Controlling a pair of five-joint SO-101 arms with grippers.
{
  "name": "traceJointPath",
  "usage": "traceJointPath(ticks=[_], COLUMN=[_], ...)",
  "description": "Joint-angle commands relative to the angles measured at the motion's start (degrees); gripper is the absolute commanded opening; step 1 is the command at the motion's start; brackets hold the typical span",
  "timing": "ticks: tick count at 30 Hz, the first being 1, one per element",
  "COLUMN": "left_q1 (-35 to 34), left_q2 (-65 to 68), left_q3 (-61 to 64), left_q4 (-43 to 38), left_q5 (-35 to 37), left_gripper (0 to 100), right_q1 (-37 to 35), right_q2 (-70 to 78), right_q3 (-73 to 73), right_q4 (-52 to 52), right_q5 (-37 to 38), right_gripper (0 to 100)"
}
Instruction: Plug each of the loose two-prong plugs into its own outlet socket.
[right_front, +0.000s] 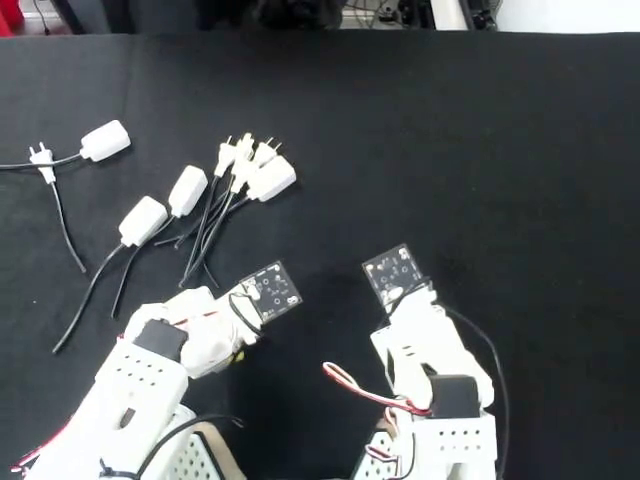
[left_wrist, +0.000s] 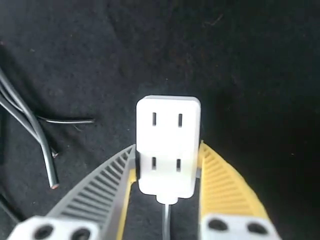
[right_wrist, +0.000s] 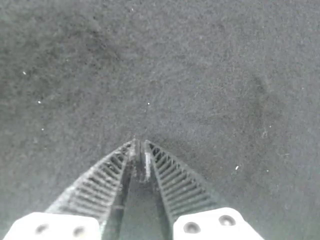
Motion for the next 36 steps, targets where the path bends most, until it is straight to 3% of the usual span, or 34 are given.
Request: traceJointPath(ticks=[1,36], left_q1=[-0.48,-2.33], left_q2=[-0.26,-0.26], left_q3=[0.31,-0.13], left_q4=[-0.88,1.67], left_q5=[-0.35,-1.67], left_gripper=[18,19], right_q1=[0.44,0.44], right_q2=[-1.71,-1.71], right_q3=[-0.22,-0.22], right_q4=[0.09,0.09], right_q5=[-0.18,-0.18], right_gripper=[1.7,1.7])
